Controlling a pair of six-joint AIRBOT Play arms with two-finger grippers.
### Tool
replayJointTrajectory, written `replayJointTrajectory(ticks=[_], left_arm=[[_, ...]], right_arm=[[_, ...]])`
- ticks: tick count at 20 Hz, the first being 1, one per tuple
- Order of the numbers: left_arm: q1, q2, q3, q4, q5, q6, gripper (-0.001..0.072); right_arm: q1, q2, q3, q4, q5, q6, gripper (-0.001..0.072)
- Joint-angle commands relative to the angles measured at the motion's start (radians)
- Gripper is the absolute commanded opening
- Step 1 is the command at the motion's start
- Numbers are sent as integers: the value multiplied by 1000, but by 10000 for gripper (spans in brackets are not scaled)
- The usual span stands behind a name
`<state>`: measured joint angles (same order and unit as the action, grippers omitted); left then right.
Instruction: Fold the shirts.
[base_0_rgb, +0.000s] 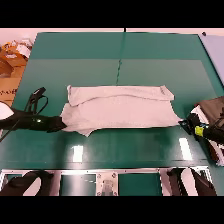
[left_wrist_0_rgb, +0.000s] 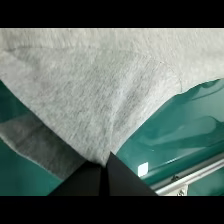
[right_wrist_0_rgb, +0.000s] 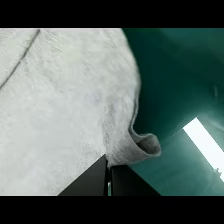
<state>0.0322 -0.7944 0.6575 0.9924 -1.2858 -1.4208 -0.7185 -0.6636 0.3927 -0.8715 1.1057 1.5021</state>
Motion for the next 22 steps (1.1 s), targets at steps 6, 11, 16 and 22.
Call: replayJointTrajectory(ticks=[6,11,16,22], left_arm=[[-34,42,9,-47,241,-19,18],[-34,-183,138,-118,368,84,18],[-34,-491,382,-164,427,167,19],[-34,-763,525,-267,474,226,56]], right_arm=[[16,11,44,117,-34,5,9],[157,-215,167,151,-194,5,9],[296,-513,338,151,-335,5,9],[414,-838,568,165,-426,5,72]])
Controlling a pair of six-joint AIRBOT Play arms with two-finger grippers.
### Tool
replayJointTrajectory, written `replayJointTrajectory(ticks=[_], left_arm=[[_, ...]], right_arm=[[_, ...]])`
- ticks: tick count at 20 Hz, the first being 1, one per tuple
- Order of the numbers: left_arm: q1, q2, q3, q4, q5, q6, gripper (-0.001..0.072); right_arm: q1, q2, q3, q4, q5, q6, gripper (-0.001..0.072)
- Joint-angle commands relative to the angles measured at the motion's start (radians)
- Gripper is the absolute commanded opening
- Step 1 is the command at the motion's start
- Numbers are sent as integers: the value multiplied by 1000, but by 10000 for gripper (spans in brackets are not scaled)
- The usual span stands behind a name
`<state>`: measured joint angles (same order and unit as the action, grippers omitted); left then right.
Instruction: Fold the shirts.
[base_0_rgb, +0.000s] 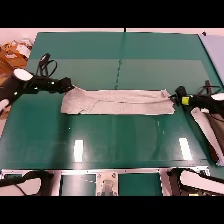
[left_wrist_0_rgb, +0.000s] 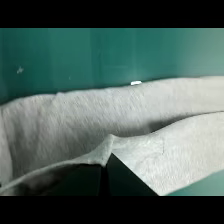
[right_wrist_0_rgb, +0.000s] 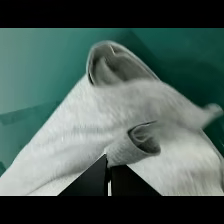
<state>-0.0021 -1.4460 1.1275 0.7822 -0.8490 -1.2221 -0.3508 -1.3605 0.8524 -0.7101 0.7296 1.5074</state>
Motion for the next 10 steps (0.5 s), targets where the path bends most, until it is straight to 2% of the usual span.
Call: replayJointTrajectory(ticks=[1,2,3,5,9,10], left_arm=[[0,-128,55,-58,63,27,429],[3,-132,55,-58,89,26,720],[12,-130,63,-57,99,26,677],[49,-130,108,-53,68,26,673],[114,-130,185,-58,-86,15,673],[114,-130,186,-58,-105,15,671]], right_arm=[[38,-172,148,1,-37,0,222],[16,-190,187,-12,-3,0,378],[-20,-191,219,-31,40,-1,447],[-100,-191,288,-108,150,-11,445],[-257,-203,328,-126,384,-226,446],[-278,-217,328,-129,421,-272,497]])
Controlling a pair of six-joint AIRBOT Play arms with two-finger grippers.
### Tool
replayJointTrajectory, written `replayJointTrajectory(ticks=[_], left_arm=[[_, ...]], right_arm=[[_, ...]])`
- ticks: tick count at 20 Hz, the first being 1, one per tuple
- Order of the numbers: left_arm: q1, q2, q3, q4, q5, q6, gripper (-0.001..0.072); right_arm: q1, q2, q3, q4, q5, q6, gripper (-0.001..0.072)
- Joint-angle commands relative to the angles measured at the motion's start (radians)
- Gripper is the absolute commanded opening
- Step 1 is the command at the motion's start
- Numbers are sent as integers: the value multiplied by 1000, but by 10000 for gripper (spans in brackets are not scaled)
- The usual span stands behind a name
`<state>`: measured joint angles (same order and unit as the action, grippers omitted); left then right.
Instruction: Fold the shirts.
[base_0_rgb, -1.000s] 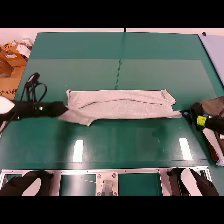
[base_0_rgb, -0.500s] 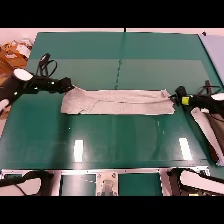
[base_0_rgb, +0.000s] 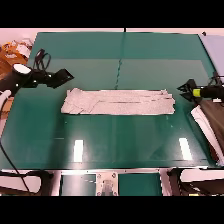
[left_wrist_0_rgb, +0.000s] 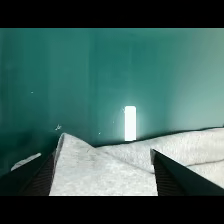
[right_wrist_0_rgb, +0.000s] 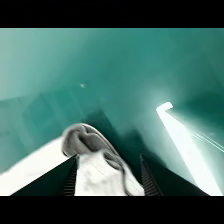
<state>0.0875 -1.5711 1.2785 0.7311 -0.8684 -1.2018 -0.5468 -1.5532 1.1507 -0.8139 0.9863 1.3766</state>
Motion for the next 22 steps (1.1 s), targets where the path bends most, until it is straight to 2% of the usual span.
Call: replayJointTrajectory(ticks=[1,2,3,5,6,10,11,12,13,14,15,17,22], left_arm=[[18,-5,35,-11,-103,-5,595],[13,-5,35,-12,-120,-2,374],[5,-5,35,-14,-128,1,221],[-4,-5,35,-16,-132,0,208],[-9,-5,35,-19,-142,3,26],[-32,-5,35,-26,-161,3,20],[-39,-5,35,-29,-165,3,20],[-46,-5,34,-29,-167,4,20],[-58,-6,35,-29,-169,3,20],[-70,-7,34,-29,-169,3,20],[-85,-7,34,-29,-168,3,20],[-135,-7,34,-29,-154,3,20],[-392,-60,35,-29,54,7,20]], right_arm=[[-95,-47,30,-25,203,-204,544],[-98,-72,31,-23,237,-251,546],[-96,-102,30,2,264,-315,546],[-80,-164,31,104,306,-409,546],[-70,-191,32,148,306,-436,546],[13,-282,76,179,305,-446,544],[34,-296,90,179,305,-441,443],[52,-304,103,179,305,-431,287],[68,-306,113,179,305,-428,210],[79,-306,123,180,307,-428,32],[84,-304,135,185,321,-423,8],[84,-282,159,212,385,-415,7],[85,-62,224,249,546,-324,8]])
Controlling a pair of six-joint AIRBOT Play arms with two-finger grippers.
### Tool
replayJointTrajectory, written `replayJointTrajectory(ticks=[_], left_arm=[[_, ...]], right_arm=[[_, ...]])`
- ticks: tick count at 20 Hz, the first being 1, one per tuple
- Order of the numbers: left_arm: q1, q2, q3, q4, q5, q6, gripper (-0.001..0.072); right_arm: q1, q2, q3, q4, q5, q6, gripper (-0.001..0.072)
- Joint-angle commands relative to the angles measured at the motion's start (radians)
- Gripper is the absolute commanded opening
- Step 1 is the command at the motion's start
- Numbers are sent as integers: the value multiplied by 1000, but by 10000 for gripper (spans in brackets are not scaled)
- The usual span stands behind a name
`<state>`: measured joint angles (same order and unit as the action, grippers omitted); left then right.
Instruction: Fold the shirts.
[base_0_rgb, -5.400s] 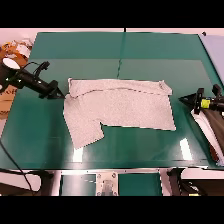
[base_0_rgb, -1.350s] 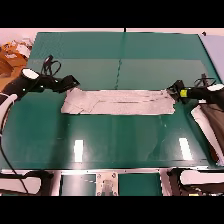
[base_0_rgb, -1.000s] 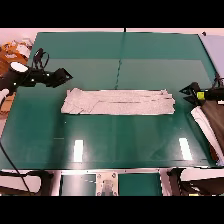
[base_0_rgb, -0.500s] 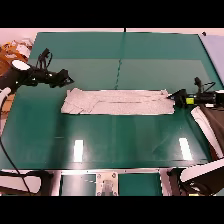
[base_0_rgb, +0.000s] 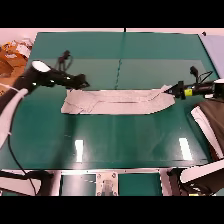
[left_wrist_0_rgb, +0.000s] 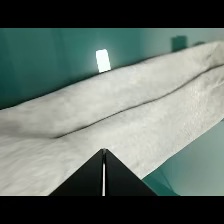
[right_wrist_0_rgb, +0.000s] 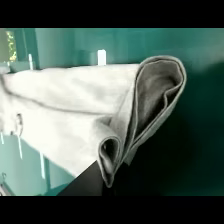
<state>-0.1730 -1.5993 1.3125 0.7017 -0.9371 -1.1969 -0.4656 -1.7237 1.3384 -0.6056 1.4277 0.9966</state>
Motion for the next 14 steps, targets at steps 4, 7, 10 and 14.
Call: replayJointTrajectory(ticks=[4,7,10,14], left_arm=[[-364,-147,1,-102,320,2,20],[-453,-229,65,-161,341,1,20],[-487,-314,175,-195,338,-8,20],[-368,-344,340,-69,-47,-9,20]], right_arm=[[32,310,106,127,201,138,8],[59,389,192,128,209,184,8],[79,412,249,128,212,232,9],[87,411,167,116,212,235,9]])
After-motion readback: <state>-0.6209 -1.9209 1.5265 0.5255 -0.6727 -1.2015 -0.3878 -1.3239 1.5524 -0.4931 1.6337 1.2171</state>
